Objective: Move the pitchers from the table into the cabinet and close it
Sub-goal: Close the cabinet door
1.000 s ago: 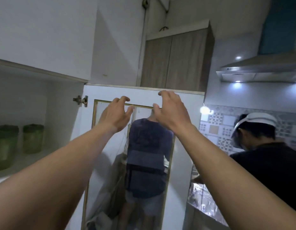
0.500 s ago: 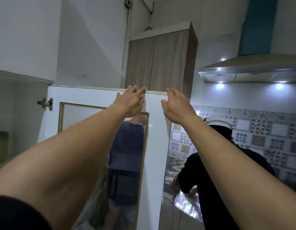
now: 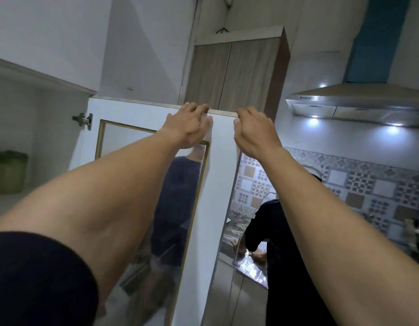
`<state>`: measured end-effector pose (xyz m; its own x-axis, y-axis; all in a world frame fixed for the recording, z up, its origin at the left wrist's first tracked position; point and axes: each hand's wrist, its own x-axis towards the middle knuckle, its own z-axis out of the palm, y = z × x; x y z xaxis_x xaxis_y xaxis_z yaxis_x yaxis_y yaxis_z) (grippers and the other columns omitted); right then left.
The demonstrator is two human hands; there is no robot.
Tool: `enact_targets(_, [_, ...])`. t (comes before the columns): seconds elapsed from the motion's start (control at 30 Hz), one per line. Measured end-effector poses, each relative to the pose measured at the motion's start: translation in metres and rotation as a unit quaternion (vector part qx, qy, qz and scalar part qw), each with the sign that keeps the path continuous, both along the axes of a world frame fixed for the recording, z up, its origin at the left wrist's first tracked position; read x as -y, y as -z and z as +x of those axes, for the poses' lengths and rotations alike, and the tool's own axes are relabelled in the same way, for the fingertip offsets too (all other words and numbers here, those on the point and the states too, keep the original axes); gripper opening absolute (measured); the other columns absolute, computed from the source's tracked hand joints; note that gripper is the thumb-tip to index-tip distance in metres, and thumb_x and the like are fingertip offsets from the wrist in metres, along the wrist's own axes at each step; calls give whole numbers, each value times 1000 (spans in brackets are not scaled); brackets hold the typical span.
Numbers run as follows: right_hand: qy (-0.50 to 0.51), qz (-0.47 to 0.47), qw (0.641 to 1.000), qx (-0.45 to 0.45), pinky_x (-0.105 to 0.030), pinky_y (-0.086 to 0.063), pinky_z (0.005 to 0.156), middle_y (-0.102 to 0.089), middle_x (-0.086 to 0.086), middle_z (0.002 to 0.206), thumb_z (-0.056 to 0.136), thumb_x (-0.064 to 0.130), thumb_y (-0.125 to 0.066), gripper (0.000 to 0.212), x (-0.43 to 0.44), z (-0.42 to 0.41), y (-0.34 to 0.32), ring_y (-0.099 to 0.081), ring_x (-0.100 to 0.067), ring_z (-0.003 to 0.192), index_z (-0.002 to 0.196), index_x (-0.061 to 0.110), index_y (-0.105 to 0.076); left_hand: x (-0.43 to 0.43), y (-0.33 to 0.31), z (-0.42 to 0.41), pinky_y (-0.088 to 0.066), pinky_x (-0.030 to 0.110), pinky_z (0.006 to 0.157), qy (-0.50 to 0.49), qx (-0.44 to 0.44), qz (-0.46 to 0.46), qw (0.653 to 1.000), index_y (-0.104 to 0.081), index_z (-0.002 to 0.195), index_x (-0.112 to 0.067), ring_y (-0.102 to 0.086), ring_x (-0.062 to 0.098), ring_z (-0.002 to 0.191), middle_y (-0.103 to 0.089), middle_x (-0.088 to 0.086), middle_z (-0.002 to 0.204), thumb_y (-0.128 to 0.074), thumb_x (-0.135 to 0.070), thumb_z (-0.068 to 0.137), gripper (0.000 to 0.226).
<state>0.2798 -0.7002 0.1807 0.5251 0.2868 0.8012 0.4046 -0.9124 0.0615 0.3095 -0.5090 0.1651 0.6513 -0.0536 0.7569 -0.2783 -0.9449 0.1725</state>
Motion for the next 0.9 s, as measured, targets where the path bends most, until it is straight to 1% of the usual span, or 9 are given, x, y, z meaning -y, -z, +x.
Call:
enact_targets(0.07, [-21,2,1000,6,-47,-40,89,-59,-9,106,97,20,-35,24,-7,-22,-6,-54,-36,103,93,12,-57,-8,1,-25,-31,59,110,7,0,-17,1000,-30,148,-27,-33,28,141,-34,3,156,-18,-57,98,59])
enact_targets(0.13, [-53,14,998,-17,-41,-40,77,-59,-6,93,94,19,-37,23,-17,-42,-11,-56,-35,94,80,15,-54,-16,-2,-46,-38,55,107,10,-3,-37,999,-36,144,-26,-44,30,133,-41,4,152,-16,-62,96,63])
enact_targets(0.3, [-146,50,984,-85,-42,-51,85,-69,-9,109,95,28,-42,34,-42,-105,-22,-61,-28,97,110,12,-68,-39,-12,-115,-39,46,105,16,-9,-66,998,-46,141,-24,-49,33,128,-51,10,145,-15,-65,93,70])
enact_targets(0.4, [-267,108,945,-157,-42,-46,92,-69,-8,111,102,40,-38,42,-61,-138,-21,-62,-25,101,102,11,-69,-56,-20,-159,-37,41,105,-5,-10,-97,995,-55,138,-18,-49,34,129,-54,13,142,-18,-62,97,71])
enact_targets(0.5, [-356,144,901,-200,-46,-36,112,-60,-8,139,100,54,-31,61,-87,-161,-16,-54,-23,128,130,12,-64,-83,-28,-208,-44,41,100,-29,-31,-145,988,-68,124,-17,-57,34,118,-63,15,130,-19,-74,88,83])
enact_targets(0.63, [-427,162,848,-269,-49,-24,119,-47,1,154,87,75,-26,81,-136,-186,-6,-42,-18,142,144,25,-54,-122,-34,-278,-47,37,86,12,-112,-276,954,-71,114,-19,-63,21,104,-69,0,114,-32,-66,93,65])
enact_targets(0.73, [-471,134,828,-273,-35,-23,117,-43,2,156,98,63,-25,66,-181,-203,4,-34,-17,146,146,26,-53,-148,-37,-321,-47,44,95,9,-163,-331,929,-70,104,-23,-66,23,106,-71,0,115,-35,-71,89,62])
enact_targets(0.83, [-499,98,817,-271,-38,-13,125,-25,3,164,100,58,-25,67,-234,-215,8,-20,-14,153,157,24,-30,-179,-37,-357,-47,43,95,27,-173,-377,909,-71,106,-22,-70,25,106,-73,3,114,-41,-73,85,63])
enact_targets(0.9, [-497,68,822,-268,-36,-9,125,-18,0,167,106,44,-24,60,-266,-226,10,-15,-19,154,161,21,-15,-197,-35,-378,-50,43,94,24,-174,-387,905,-71,108,-20,-71,27,103,-73,5,113,-47,-69,86,59])
